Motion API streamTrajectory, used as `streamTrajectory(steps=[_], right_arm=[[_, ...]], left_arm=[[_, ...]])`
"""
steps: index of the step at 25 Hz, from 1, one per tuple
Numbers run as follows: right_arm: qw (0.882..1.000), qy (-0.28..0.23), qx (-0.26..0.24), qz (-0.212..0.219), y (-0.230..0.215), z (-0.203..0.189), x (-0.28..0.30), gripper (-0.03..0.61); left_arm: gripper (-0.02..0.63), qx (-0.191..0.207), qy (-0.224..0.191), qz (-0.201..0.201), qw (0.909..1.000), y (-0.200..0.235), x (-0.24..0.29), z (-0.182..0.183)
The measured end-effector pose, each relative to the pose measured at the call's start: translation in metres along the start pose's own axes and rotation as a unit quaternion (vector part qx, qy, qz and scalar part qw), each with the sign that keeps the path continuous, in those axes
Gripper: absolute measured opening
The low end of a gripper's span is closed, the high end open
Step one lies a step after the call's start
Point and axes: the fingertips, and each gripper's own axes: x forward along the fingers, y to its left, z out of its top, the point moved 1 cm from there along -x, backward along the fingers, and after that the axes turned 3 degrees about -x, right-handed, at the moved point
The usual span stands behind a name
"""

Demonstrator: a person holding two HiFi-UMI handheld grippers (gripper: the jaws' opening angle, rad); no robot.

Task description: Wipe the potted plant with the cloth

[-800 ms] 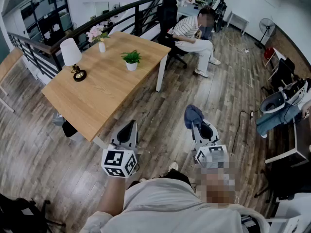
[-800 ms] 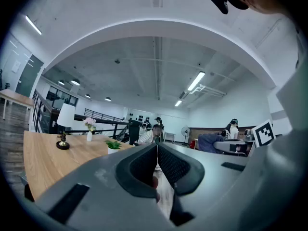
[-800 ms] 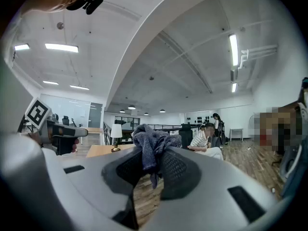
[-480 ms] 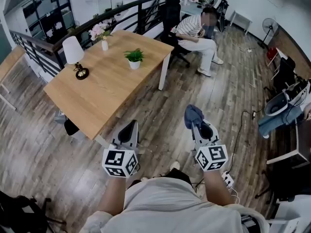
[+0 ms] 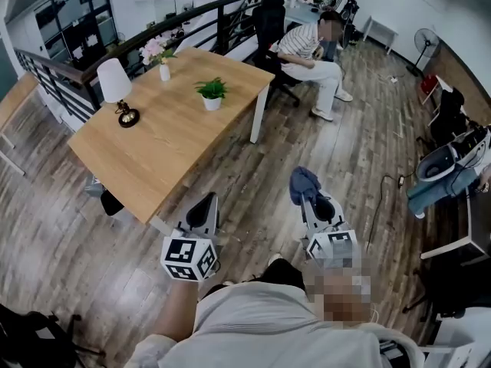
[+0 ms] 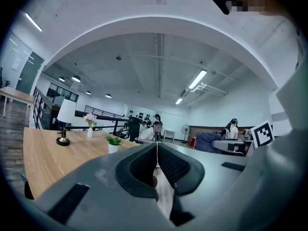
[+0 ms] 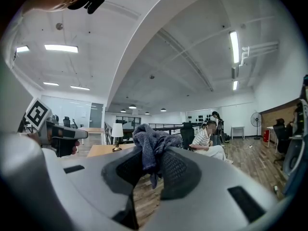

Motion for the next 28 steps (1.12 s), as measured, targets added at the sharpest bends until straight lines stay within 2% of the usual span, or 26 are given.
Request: streamTrajectory(steps=[4,9,11,17,20,28], right_arm=[[1.000,-0.005,0.020,0.013,-0.008,-0.005,0.006,0.130],[1.000,0.000,0.012,0.024,-0.026,-0.004,0.034,0.130],[1.000,-0.002,0.015,0.027,-0.041,-0.002,0.048,0.130],[0.998,0.007,0.032,0.056,-0.083,-0.010,0.110,0.130],[0.997,0.000,0.038,0.072,-0.109,-0.005,0.142,0.131],[0.991,0.000,0.055,0.118,-0.191,-0.008,0.209,0.132]], left_arm=[[0.017,-0.007,0.011,-0.002,0.9999,0.003,0.015,-0.011],[0.017,-0.025,0.021,0.006,0.9994,0.010,0.044,-0.018],[0.017,-0.018,0.027,0.005,0.9995,0.009,0.061,-0.017],[0.017,-0.012,0.023,0.043,0.9987,0.026,0.116,-0.006],[0.017,-0.002,0.024,0.055,0.9982,0.024,0.152,0.003],[0.017,-0.009,0.022,0.095,0.9952,0.017,0.237,0.011]])
